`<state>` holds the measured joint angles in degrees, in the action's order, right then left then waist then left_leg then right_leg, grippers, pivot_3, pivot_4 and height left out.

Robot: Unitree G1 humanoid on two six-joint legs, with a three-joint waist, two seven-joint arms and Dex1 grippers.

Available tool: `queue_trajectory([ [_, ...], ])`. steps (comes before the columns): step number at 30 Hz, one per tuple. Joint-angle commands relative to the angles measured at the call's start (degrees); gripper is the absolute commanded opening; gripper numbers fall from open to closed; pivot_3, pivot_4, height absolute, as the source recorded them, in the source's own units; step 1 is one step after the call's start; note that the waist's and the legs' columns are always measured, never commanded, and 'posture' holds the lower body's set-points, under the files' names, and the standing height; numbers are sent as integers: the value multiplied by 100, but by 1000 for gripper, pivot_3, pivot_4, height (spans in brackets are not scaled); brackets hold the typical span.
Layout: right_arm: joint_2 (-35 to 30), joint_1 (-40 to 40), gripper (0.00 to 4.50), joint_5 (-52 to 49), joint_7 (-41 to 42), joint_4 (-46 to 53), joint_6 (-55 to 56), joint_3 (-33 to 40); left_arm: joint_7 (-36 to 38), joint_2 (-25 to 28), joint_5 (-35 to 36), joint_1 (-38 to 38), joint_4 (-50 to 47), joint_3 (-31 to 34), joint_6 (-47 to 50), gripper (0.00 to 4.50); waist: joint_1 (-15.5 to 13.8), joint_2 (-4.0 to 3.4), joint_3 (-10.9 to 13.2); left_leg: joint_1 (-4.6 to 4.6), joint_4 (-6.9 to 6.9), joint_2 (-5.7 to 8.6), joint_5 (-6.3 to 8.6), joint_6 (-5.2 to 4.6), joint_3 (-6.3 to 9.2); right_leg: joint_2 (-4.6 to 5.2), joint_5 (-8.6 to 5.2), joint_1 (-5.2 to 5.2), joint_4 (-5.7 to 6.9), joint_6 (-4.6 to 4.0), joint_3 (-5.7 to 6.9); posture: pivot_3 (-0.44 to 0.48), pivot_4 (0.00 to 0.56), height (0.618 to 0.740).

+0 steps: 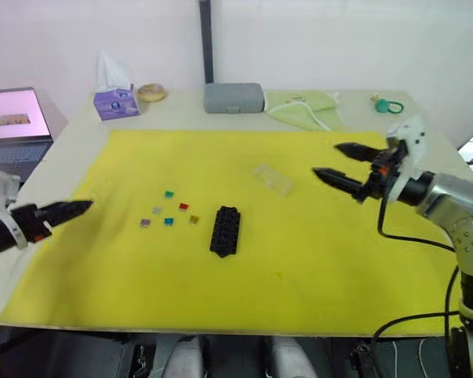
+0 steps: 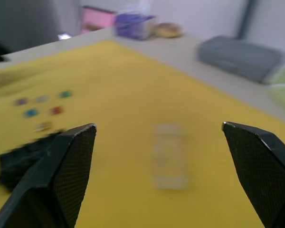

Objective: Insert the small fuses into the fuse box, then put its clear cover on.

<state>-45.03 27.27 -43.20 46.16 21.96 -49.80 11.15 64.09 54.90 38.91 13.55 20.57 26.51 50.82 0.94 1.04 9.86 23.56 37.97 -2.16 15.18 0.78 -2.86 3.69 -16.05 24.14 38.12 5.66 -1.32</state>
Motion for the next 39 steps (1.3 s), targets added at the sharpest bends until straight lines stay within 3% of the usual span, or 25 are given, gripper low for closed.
queue_trajectory([
  [1, 163, 291, 4447, -914, -53, 1035, -600, -421, 20, -223, 383, -103, -585, 9, 362, 4497, -13, 1, -1, 0, 0, -1, 0, 0, 4, 0, 0, -1, 0, -1, 3, 0, 150, 737],
  [9, 656, 410, 4447, -897, -571, 1620, -634, -1232, -162, -816, 46, 156, -914, -741, -10, 4497, -19, 25, -13, 1, 2, 12, 0, 0, 5, 1, 0, -4, -2, -1, 5, 0, 150, 737],
  [16, 533, 227, 4447, -841, -668, 1632, -565, -1214, 4, -898, -340, 128, -965, -1383, -433, 4497, -27, 24, -14, -1, 2, 18, 0, -1, 5, 1, 0, -5, -2, -1, 4, 0, 150, 737],
  [29, 422, 288, 4447, -656, -855, 1567, -535, -1175, 11, -1295, -440, 345, -913, -1793, -303, 4497, -102, 20, -18, -4, 6, 27, 2, -3, 14, 12, -1, -26, -14, 0, 6, 0, 150, 737],
  [32, 425, 272, 4500, -635, -870, 1561, -527, -1168, 36, -1310, -509, 368, -887, -1860, -279, 3675, -144, 20, -18, -8, 7, 29, 7, -13, 14, 13, -1, -34, -20, 0, 6, 0, 150, 737],
  [36, 432, 222, 4500, -595, -902, 1550, -501, -1160, -14, -1391, -662, 410, -762, -1893, -366, 1683, -152, 20, -18, -8, 8, 29, 17, -30, 12, 13, 0, -46, -47, 0, 6, 0, 150, 737],
  [39, 428, 169, 4500, -556, -899, 1550, -463, -1171, 1, -1451, -659, 415, -802, -1898, -341, 1683, -159, 20, -18, -8, 8, 30, 21, -36, 13, 17, 0, -57, -62, 1, 7, 0, 150, 737],
])
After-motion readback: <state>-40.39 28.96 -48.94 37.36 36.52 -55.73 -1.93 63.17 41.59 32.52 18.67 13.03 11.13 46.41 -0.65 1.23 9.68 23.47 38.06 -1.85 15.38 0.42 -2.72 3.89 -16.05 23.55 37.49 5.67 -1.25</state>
